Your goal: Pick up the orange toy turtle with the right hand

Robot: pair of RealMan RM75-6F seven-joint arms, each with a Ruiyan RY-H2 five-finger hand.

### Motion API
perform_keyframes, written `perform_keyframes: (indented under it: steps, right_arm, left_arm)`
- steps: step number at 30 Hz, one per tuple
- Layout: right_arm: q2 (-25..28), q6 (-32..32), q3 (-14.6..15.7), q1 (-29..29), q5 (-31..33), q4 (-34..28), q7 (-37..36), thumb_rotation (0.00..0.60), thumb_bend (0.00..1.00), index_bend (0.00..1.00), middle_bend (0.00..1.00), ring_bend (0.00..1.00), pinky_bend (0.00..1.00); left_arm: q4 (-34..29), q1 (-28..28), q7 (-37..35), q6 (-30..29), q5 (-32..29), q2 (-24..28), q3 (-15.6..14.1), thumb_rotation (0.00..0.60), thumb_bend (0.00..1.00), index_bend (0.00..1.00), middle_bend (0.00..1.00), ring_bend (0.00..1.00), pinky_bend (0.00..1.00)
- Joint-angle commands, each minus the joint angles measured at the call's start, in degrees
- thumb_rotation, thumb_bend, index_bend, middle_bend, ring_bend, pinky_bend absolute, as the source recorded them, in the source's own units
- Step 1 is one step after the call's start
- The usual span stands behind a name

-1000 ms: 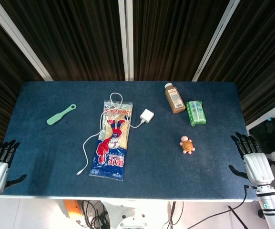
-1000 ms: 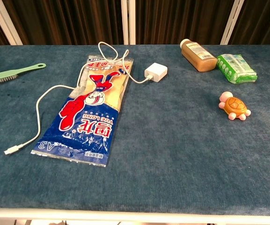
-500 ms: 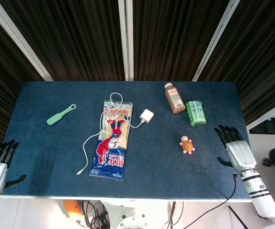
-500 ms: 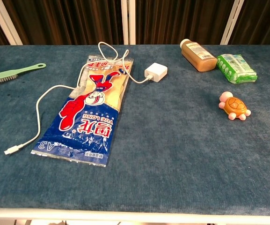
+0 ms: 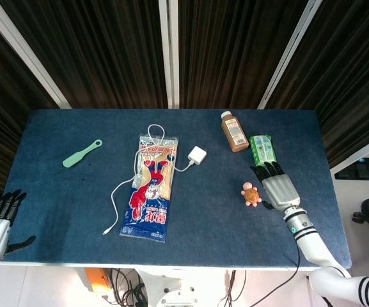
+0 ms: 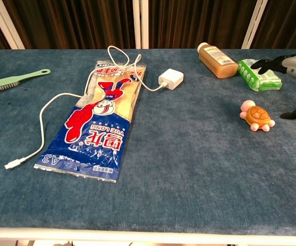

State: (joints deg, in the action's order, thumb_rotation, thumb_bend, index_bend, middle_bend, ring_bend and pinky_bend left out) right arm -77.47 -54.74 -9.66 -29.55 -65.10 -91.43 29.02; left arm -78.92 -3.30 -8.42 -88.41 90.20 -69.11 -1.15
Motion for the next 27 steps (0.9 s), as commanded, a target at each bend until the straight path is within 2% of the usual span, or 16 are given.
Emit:
perform_keyframes:
  steps: [1, 7, 16, 23, 27]
  right_arm:
    - [-2.3, 1.3, -0.3, -2.0, 2.8, 1.2, 2.1, 0.600, 0.09, 0.02, 0.15, 0.00, 0.00]
    - [-3.7, 2.0, 0.4, -4.0, 5.4, 2.0, 3.7, 0.600, 0.09, 0.06, 0.18, 0.00, 0.00]
    - [-4.9, 0.7, 1.9, -4.8, 7.2, 2.5, 4.6, 0.600, 0.10, 0.18, 0.31, 0.04, 0.00]
    - [-6.3, 0.2, 2.6, -5.3, 7.3, 4.3, 3.8, 0.600, 0.14, 0.35, 0.44, 0.14, 0.00]
    - [-7.5, -0.2, 2.9, -5.4, 6.6, 5.8, 2.9, 0.600, 0.20, 0.47, 0.49, 0.20, 0.00]
  left_arm:
    - [0.0, 0.0, -0.2, 0.1, -0.1, 0.1, 0.1, 0.600, 0.08, 0.00, 0.00, 0.00, 0.00]
    - [0.2, 0.1, -0.9, 0.4, -0.2, 0.1, 0.0, 0.600, 0.08, 0.00, 0.00, 0.00, 0.00]
    - [0.5, 0.2, -1.8, 0.7, -0.3, 0.2, 0.0, 0.600, 0.08, 0.00, 0.00, 0.00, 0.00]
    - [1.1, 0.1, -2.6, 1.4, -0.6, -0.2, 0.1, 0.600, 0.08, 0.00, 0.00, 0.00, 0.00]
    - [1.4, 0.1, -2.9, 1.6, -0.7, -0.3, 0.1, 0.600, 0.08, 0.00, 0.00, 0.00, 0.00]
